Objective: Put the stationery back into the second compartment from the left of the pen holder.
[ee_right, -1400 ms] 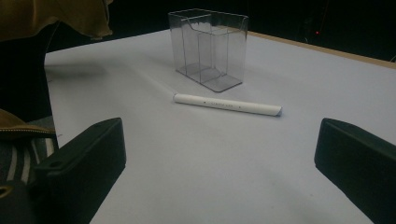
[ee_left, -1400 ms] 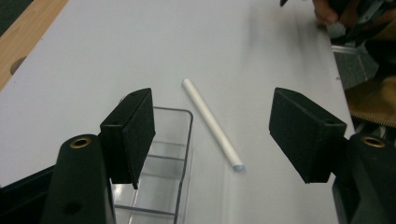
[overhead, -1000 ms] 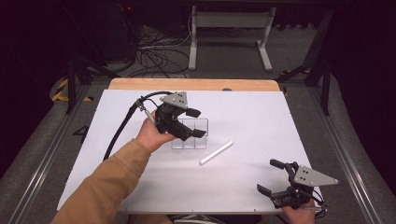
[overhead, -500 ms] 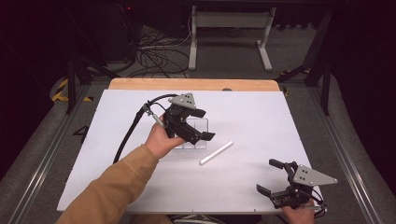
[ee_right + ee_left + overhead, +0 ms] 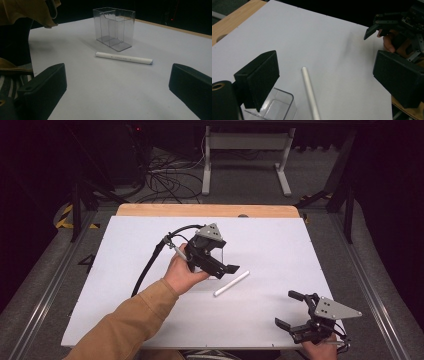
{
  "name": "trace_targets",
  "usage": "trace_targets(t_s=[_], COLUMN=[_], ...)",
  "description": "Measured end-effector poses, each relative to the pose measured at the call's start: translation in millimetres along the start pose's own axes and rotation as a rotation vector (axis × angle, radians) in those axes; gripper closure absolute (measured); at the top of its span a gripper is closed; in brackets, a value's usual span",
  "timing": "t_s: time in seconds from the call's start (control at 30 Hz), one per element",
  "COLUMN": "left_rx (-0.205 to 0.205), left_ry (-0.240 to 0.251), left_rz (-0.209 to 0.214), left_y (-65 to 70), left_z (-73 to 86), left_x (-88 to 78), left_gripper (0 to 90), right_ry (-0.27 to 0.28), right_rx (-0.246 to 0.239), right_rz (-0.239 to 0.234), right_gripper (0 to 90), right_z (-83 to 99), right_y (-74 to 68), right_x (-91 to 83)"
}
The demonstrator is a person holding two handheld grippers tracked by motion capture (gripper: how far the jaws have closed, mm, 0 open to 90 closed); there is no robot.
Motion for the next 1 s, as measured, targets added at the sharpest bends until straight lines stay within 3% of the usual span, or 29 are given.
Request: trace_targets(t_s=[0.2,0.4,0.63,1.0], left_rx=[0.027,0.015,0.007,-0.024], left_ry=[-0.042,-0.097,-0.173,-0.29], left_rz=[0.005,0.013,-0.035,-0.095], left_y=[5.0,9.4,11.8,5.0], left_z=[-1.0,1.7,7.4,24.0], left_x=[10.9,25.2,51.3,87.9], left_gripper=[7.7,9.5,15.6,24.3], right_ry=[0.002,0.004,0.008,0.012], right_rx=[-0.001,-0.001,0.003,0.002], right_rz=[0.0,-0.006,-0.01,-0.013], right_gripper=[2.0,2.0,1.9,1.9], right_z=[-0.3,-0.4,-1.1,-1.4], right_y=[-0.5,-0.7,-1.8,-2.0], right_x=[-0.6,-1.3,-1.7,-2.6])
Point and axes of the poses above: each handheld gripper's, and its own axes: x roughly forward along the jaws, z roughly out of its underside, y roughly to its right, the point moved 6 cm from there along x, roughly forward along the jaws, and after that the axes turned 1 degree about -z, right-handed, at the moved point
